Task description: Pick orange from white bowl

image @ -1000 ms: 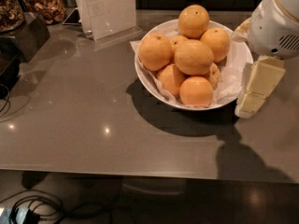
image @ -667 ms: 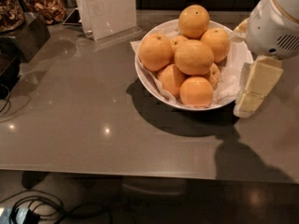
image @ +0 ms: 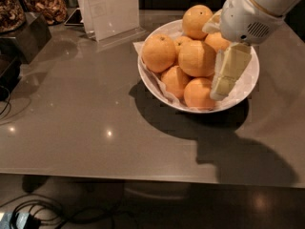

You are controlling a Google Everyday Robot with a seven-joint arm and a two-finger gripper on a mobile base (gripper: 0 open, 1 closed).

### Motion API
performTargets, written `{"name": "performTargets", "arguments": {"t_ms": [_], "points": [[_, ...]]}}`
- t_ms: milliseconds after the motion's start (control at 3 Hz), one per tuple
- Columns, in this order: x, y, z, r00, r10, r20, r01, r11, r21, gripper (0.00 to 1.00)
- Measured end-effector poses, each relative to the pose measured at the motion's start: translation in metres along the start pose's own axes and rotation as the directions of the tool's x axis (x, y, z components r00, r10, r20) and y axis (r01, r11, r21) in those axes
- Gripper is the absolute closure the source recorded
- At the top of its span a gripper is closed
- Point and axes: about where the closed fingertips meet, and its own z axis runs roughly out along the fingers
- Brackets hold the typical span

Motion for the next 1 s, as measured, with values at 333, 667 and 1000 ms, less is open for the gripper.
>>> {"name": "performTargets", "arguments": {"t_ms": [333, 667, 1000], "points": [[-0.001, -0.002, 0.001, 1.000, -0.001, 0.003, 0.001, 1.0000, 0.001, 0.00], [0.008, -0.008, 0.008, 0.999, 0.046, 0.017, -0.046, 0.9989, -0.003, 0.00], [0.006, -0.022, 0.024, 0.997, 0.063, 0.047, -0.062, 0.9977, -0.029, 0.00]]}}
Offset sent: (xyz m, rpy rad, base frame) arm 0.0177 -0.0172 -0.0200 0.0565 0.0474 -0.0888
